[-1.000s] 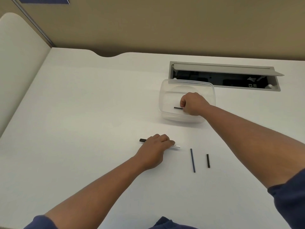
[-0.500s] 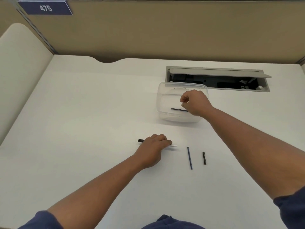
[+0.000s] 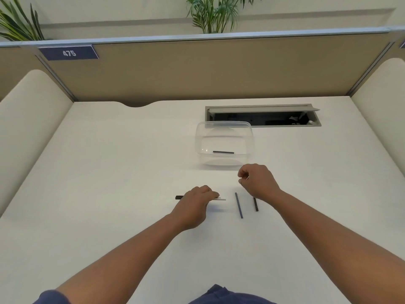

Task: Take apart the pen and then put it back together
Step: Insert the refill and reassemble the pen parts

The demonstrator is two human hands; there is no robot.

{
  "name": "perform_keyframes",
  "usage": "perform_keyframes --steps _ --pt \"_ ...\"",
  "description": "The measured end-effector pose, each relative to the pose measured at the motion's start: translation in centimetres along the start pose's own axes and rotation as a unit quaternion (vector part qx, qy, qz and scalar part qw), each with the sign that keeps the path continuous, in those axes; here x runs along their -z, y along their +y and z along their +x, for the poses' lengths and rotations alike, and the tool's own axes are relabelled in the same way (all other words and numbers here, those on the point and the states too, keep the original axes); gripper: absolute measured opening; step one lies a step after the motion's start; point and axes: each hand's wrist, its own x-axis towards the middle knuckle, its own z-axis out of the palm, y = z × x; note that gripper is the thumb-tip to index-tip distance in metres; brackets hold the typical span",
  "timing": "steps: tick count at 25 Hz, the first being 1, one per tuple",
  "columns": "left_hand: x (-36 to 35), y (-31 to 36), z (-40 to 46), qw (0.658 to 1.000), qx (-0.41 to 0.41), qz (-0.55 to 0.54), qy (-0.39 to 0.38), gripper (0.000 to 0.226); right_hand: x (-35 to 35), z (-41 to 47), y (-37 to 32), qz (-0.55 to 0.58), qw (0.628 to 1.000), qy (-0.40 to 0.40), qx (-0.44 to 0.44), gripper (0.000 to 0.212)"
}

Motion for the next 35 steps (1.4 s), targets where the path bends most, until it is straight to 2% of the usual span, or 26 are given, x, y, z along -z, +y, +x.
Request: perform_keyframes --steps 6,10,21,24,28,32,35 --pt "-0.3 0.2 -1.3 0.997 0.045 -0.067 -0.007 0.043 -3.8 -3.4 2.2 -0.037 0.998 -0.045 -0.04 0.006" --pt "-0.3 0.4 -1.7 0.992 0.073 -0.101 -0.002 0.04 -5.4 -4.5 2.6 -0.035 0.997 -0.05 -0.056 0.015" --pt "-0.7 1.1 -2.6 0.977 0.119 -0.177 0.021 0.037 -6.7 -6.0 3.0 -0.067 0.995 -0.068 -0.043 0.009" --pt "-0.6 1.3 -2.6 0.967 0.143 -0.209 0.024 0.035 -6.0 -6.5 2.5 -0.028 0.995 -0.073 -0.054 0.013" --pt "-0.1 1.9 -2.8 0.952 0.176 -0.245 0.042 0.032 -3.9 -7.5 1.2 0.094 0.99 -0.086 -0.065 0.015" --pt "0.2 2.6 -3.4 0.945 0.171 -0.271 0.06 0.029 -1.9 -8.7 0.2 0.192 0.977 -0.057 -0.079 0.011" --pt "0.4 3.2 -3.6 0.944 0.162 -0.275 0.079 0.027 -0.9 -9.3 -0.5 0.207 0.976 -0.044 -0.057 0.011"
